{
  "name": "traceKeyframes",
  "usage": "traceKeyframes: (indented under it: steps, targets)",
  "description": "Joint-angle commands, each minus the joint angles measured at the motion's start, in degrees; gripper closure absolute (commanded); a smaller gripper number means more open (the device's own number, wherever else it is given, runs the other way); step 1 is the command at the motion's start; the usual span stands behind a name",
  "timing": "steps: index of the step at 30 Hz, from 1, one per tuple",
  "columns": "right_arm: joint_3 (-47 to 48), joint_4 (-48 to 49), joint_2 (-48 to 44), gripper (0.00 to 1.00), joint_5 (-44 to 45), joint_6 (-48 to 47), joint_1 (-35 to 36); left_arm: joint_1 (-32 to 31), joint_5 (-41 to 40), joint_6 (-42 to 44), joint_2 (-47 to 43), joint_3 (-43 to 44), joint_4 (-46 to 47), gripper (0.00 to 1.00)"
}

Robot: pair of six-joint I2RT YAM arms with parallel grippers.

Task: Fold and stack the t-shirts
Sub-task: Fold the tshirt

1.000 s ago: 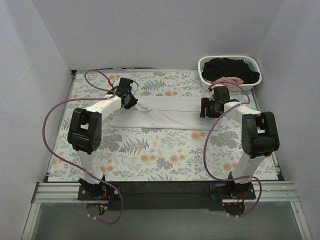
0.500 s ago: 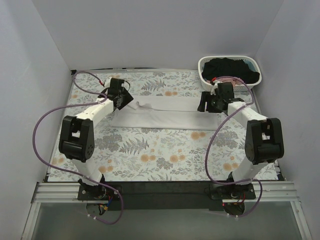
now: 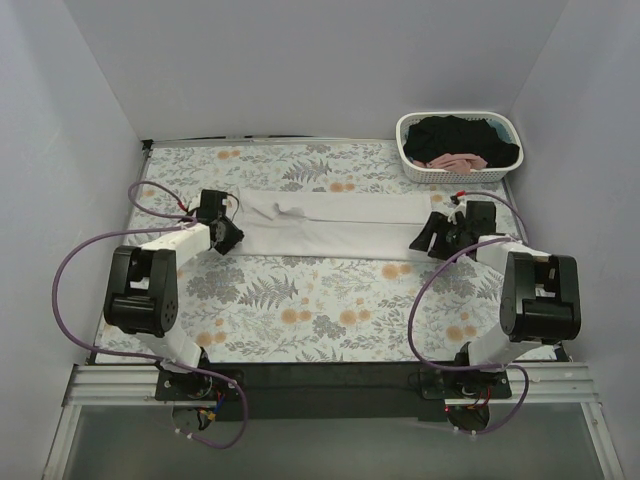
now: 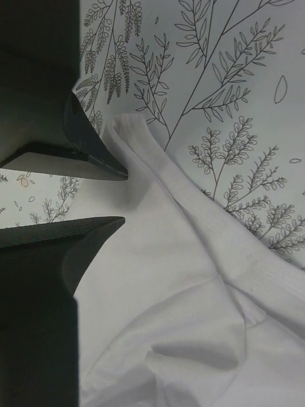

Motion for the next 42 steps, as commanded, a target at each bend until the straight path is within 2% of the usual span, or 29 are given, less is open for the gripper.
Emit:
traceKeyframes:
  steps: [1,5,8,13,16,19,22,23,26,28,32,37,42]
  targets:
    - [-1.95,4.39,2.66,0.27,-4.81,2.99,-2.67,0.21,3.56,-0.83,-0.22,-0.45,-1.5,0.72]
    - [-6.96,4.22,2.67,0.28,-7.44,6.33,-8.2,0.3,5.06,-3.29,-2.05,-3.87,-5.63,0.74]
    - [-11.71,2.55,-0.75,0.28,-7.54,7.13,-11.37,0.39,5.58,-5.31,-7.93,-9.23,-7.91,0.75]
    - [-14.61,-8.33,-11.56,0.27,-0.61,4.24,-12.35,0.3,6.2,-7.33,-22.76,-17.93,-14.23,0.75]
    - [-14.7,-10.46,-18.77,0.27,0.64,3.79,-12.17,0.39,6.73,-7.43,-31.63,-21.36,-17.84,0.74]
    - [-12.17,-10.55,-24.48,0.27,-0.67,4.05,-8.5,0.21,7.96,-6.99,-37.03,-21.99,-18.91,0.68]
    - [-8.56,-8.88,-26.52,0.27,1.24,3.88,1.6,0.12,11.19,-6.72,-40.73,-20.32,-17.24,0.66]
    - [-5.94,-8.1,-26.08,0.27,1.6,3.79,8.07,0.12,12.08,-7.07,-40.73,-19.19,-16.28,0.66]
    - [-1.98,-1.61,-24.07,0.28,-0.76,5.19,16.36,0.12,16.47,-7.95,-38.72,-17.95,-10.84,0.62]
    - [0.66,4.81,-19.94,0.28,-4.17,6.6,19.8,-0.05,18.76,-8.39,-34.95,-16.81,-5.41,0.57]
    - [11.64,6.94,-6.09,0.28,-6.04,5.55,30.51,-0.75,20.97,-6.99,-25.64,-12.68,0.42,0.55]
    - [24.3,8.7,6.42,0.28,-2.0,6.42,36.43,-1.63,20.88,-8.47,-14.83,-8.9,5.7,0.64]
    - [31.08,10.28,18.03,0.3,-4.19,8.18,38.28,-2.6,23.08,-11.55,-8.66,-6.79,8.6,0.64]
